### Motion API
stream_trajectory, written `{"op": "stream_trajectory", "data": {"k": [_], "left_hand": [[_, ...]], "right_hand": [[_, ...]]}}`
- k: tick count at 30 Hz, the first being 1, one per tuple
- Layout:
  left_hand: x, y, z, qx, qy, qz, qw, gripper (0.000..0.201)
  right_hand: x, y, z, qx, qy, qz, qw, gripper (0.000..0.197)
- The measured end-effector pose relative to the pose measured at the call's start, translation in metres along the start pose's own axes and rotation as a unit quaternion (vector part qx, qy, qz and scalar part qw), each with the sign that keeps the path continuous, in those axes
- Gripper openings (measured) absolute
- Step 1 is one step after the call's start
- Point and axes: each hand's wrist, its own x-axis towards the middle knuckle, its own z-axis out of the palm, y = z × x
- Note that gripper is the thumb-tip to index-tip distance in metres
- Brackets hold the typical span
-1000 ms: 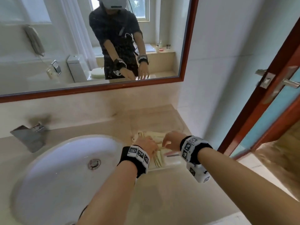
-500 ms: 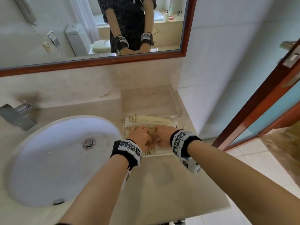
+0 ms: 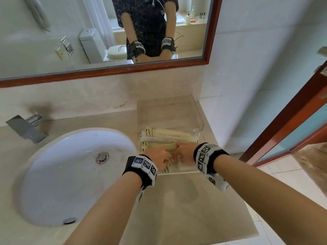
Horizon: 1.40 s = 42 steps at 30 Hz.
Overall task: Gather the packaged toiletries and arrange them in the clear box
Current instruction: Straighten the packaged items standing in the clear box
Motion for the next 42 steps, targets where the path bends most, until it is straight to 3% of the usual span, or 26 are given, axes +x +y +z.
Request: {"op": "stream_trajectory", "data": {"k": [3,8,11,18,24,28,32,35,42], "left_hand": [[0.002,0.004,-0.003,-0.007,0.005,-0.008,1.000,0.031],[0.011,0.015,-0.003,-0.015,-0.020,-0.017,1.000,0.027],[0.017,0.027,-0.004,-0.024,-0.037,-0.013,0.999,0.024],[0.020,0.042,-0.008,-0.054,-0.038,-0.019,0.998,0.022],[0.021,0.019,-0.009,-0.025,-0.017,-0.067,0.997,0.040],[0.019,0.030,-0.011,-0.003,-0.039,-0.066,0.997,0.027],[0.020,0.041,-0.007,-0.007,0.004,-0.067,0.998,0.030],[0.021,0.033,-0.004,-0.007,-0.002,-0.061,0.998,0.028],[0.019,0.025,-0.004,0.005,-0.015,-0.076,0.997,0.025]], "right_hand": [[-0.008,0.005,-0.008,0.015,0.036,-0.010,0.999,0.026],[-0.024,0.028,-0.022,0.086,0.099,0.048,0.990,0.033],[-0.031,0.037,-0.027,0.069,0.070,0.073,0.993,0.028],[-0.029,0.052,-0.021,0.096,0.045,0.137,0.985,0.048],[-0.025,0.046,-0.025,0.040,0.022,0.118,0.992,0.046],[-0.020,0.039,-0.021,0.000,-0.021,0.126,0.992,0.053],[-0.017,0.035,-0.019,-0.039,-0.021,0.111,0.993,0.052],[-0.019,0.030,-0.022,-0.034,-0.001,0.089,0.995,0.045],[-0.014,0.029,-0.016,-0.006,-0.002,0.090,0.996,0.061]]}}
